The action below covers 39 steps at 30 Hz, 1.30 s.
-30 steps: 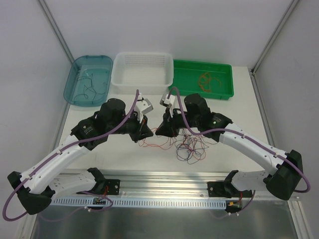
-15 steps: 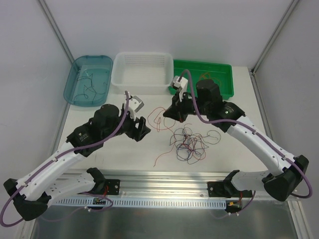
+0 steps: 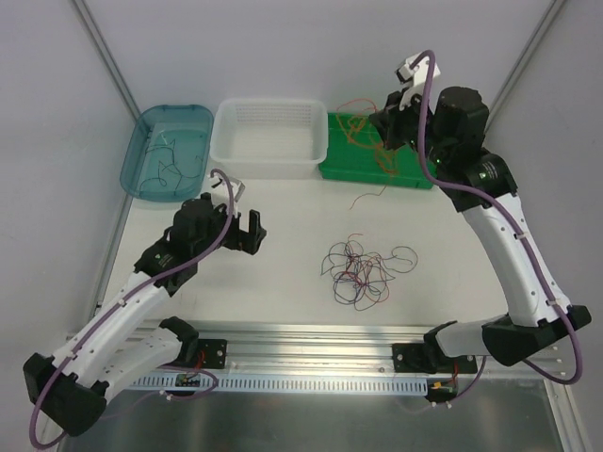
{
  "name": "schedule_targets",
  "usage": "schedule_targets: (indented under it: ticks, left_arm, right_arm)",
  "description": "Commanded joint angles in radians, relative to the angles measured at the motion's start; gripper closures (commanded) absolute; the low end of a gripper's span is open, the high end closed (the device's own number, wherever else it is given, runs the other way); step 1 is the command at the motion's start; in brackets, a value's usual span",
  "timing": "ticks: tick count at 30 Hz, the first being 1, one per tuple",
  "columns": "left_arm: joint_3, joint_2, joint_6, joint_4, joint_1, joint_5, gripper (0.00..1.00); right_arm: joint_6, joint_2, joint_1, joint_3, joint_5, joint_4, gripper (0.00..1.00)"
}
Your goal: Untangle the cables
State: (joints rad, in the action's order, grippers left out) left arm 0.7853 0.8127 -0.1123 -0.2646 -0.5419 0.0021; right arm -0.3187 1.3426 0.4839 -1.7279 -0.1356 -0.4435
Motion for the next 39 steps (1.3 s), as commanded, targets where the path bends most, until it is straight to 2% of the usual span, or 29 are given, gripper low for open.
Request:
schedule_targets:
  ticks: [1, 5, 9, 13, 19, 24, 30, 34, 36, 37, 39]
  left_arm:
    - [-0.066, 0.069, -0.013, 0.048, 0.026, 0.049, 0.01]
    - [-0.08, 0.184, -0.009, 0.051, 0.026, 0.044, 0.01]
    - [-0.061, 0.235, 0.0, 0.045, 0.028, 0.076, 0.01]
    - [-0.067, 0.246, -0.001, 0.044, 0.026, 0.085, 0.01]
    - [-0.066, 0.269, 0.003, 0.042, 0.028, 0.087, 0.01]
    - [-0.066, 0.289, 0.011, 0.038, 0.026, 0.084, 0.01]
    - [-0.06, 0.307, 0.016, 0.036, 0.026, 0.088, 0.01]
    - [-0.057, 0.318, 0.013, 0.031, 0.028, 0.108, 0.01]
    - [-0.055, 0.319, 0.013, 0.031, 0.028, 0.117, 0.01]
    - [-0.055, 0.316, 0.011, 0.031, 0.026, 0.118, 0.01]
    - [-0.057, 0.315, 0.01, 0.031, 0.028, 0.119, 0.01]
  right_arm:
    - [-0.023, 0.036, -0.037, -0.081, 0.1, 0.133, 0.99]
    - [-0.089, 0.081, -0.077, -0.102, 0.164, 0.307, 0.99]
    - [-0.099, 0.185, -0.133, -0.162, 0.157, 0.435, 0.99]
    - [-0.102, 0.329, -0.182, -0.199, 0.145, 0.505, 0.99]
    - [-0.028, 0.504, -0.249, -0.203, 0.033, 0.565, 0.99]
    - [0.007, 0.702, -0.287, -0.225, 0.011, 0.514, 0.99]
    - [0.044, 0.782, -0.321, -0.188, -0.085, 0.375, 0.99]
    - [0.076, 0.814, -0.341, -0.193, -0.049, 0.273, 0.99]
    - [0.105, 0.834, -0.352, -0.232, -0.03, 0.199, 0.93]
    - [0.115, 0.846, -0.361, -0.246, -0.013, 0.178, 0.81]
    - [0.144, 0.854, -0.37, -0.286, 0.069, 0.115, 0.68]
